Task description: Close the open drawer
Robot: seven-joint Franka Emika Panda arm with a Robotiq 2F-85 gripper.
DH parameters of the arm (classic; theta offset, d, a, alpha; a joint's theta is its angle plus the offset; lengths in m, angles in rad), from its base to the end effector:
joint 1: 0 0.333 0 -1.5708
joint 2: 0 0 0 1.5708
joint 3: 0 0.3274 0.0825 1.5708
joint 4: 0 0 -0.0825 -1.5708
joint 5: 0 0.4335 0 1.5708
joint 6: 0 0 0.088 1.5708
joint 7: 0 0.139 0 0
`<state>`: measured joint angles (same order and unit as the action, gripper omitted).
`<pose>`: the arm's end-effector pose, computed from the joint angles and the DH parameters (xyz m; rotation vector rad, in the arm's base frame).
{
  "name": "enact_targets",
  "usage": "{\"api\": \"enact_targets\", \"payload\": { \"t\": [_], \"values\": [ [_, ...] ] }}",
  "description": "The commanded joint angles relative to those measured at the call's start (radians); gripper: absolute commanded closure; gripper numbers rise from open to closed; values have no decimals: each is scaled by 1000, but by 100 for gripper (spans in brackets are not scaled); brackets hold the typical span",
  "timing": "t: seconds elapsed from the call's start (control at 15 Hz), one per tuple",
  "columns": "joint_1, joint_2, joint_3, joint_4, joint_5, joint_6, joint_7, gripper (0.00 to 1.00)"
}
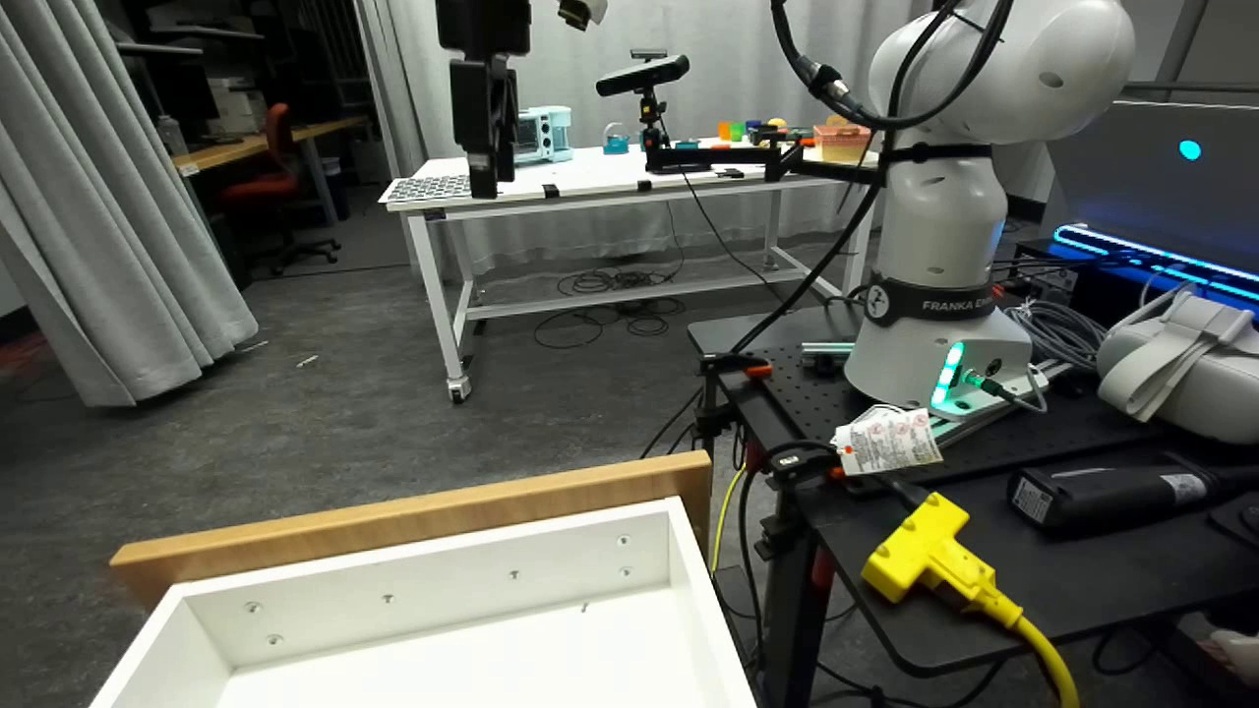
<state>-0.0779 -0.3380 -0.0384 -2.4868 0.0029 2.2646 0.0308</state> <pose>0.4777 -0.0551 0.3735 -3.1176 0.2302 -0.1817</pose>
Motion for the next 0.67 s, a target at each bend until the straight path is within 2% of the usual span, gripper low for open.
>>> {"api": "enact_targets", "payload": {
  "t": [0.0,0.33,0.6],
  "values": [
    [6,9,-3,-5,-2,2,1,0],
    [6,14,-3,-5,-2,3,1,0],
    [36,96,-3,4,40,52,-41,0]
  ]
}}
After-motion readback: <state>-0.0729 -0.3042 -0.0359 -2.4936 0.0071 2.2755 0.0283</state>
